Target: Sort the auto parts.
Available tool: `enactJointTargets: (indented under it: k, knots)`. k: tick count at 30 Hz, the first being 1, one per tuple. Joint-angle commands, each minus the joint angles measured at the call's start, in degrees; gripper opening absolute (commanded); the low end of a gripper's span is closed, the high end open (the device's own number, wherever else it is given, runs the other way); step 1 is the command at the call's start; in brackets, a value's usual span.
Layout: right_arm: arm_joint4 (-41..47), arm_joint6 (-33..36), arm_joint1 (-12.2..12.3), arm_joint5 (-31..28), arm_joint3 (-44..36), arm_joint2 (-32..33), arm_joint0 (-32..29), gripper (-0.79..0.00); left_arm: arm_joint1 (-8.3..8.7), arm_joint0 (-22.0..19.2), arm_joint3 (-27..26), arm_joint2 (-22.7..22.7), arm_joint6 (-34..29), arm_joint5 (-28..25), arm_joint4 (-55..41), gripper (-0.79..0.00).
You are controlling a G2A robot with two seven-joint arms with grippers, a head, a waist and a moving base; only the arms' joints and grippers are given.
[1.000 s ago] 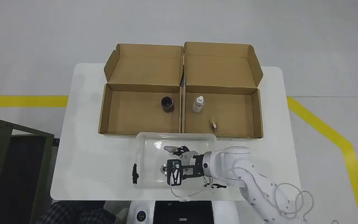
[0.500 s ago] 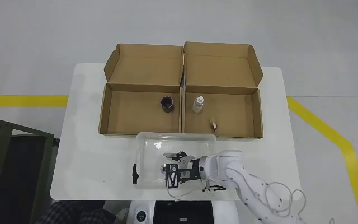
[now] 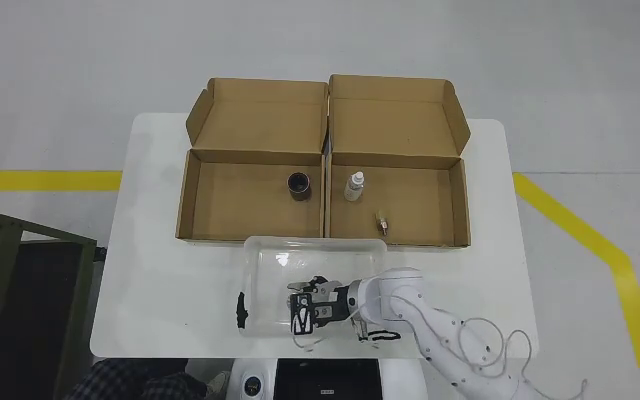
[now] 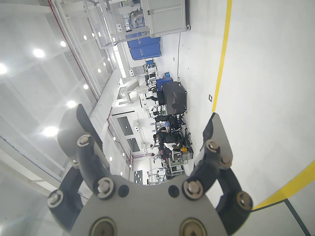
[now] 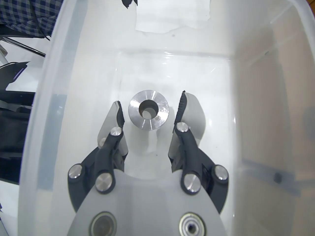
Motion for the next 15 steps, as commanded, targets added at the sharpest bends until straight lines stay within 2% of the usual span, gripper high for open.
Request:
enactJointTargets:
  k: [1, 6, 15]
  knots:
    - [0.14, -0.11, -0.05, 0.19, 0.41, -0.27, 0.26, -0.468, 0.00, 0.00, 0.00, 0.00, 0.00, 0.00, 0.00, 0.000]
    - [0.91, -0.43, -0.08, 0.56, 0.72, -0.50, 0.64, -0.785, 0.00, 0.00, 0.00, 0.00, 0.00, 0.00, 0.00, 0.000]
    - [6.57, -2.37, 0.15, 1.52, -0.43, 1.58, 0.56, -0.785, 0.00, 0.00, 0.00, 0.00, 0.00, 0.00, 0.00, 0.000]
